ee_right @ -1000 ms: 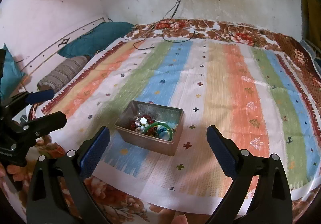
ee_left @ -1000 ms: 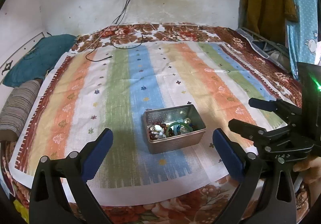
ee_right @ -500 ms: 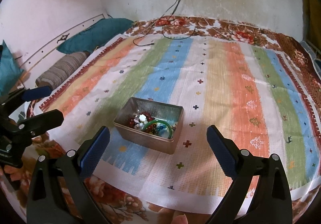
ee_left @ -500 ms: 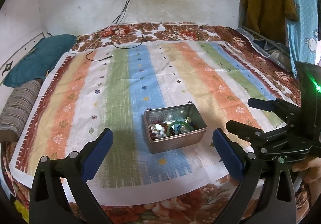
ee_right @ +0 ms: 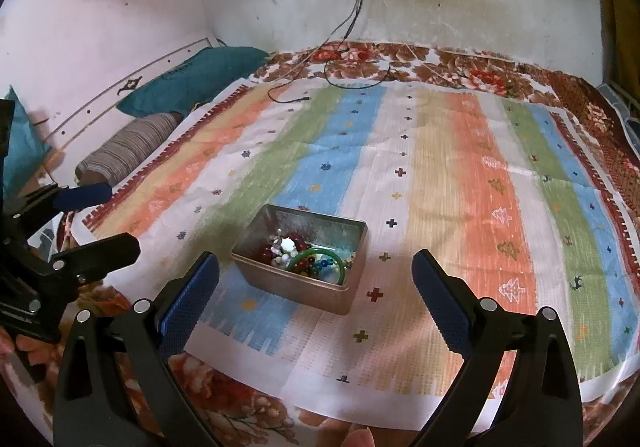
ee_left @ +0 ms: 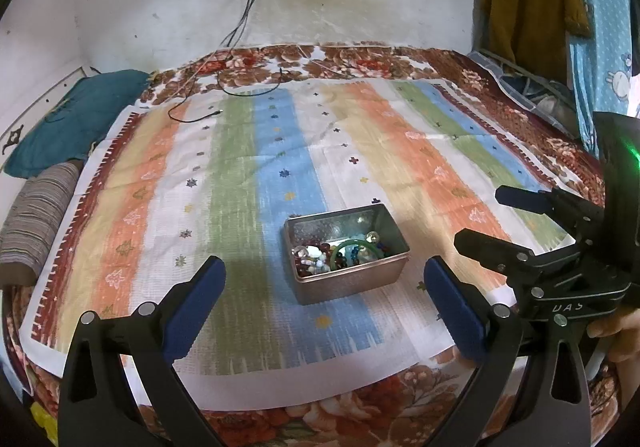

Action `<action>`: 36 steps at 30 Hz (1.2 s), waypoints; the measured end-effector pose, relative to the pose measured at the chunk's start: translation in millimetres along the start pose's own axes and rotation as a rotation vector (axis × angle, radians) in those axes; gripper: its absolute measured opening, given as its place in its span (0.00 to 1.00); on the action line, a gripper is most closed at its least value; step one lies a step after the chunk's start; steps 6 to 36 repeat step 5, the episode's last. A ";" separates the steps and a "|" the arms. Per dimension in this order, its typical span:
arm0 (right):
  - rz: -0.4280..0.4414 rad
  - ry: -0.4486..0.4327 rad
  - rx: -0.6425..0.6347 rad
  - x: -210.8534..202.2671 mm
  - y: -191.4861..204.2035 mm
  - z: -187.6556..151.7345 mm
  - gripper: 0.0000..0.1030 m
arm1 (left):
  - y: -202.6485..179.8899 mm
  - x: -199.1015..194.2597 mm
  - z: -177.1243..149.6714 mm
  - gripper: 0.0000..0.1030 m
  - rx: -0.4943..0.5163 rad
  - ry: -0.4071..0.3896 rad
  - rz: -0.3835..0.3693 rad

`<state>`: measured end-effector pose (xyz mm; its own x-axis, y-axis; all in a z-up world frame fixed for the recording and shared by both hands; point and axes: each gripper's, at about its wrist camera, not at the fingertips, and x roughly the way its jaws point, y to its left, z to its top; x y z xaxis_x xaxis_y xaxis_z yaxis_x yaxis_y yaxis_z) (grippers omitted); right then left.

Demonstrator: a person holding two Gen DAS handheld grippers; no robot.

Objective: Organize jewelry

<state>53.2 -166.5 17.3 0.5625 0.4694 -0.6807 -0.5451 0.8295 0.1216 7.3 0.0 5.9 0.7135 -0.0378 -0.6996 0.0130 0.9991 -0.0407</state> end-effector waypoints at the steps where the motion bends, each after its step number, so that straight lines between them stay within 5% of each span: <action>1: -0.001 -0.001 0.000 -0.2 0.1 -0.2 0.95 | 0.3 0.3 -0.5 0.95 -0.001 0.002 -0.006; 36: -0.004 -0.006 0.011 -1.2 -1.9 0.8 0.95 | 0.9 2.1 -0.2 0.95 -0.004 0.006 0.001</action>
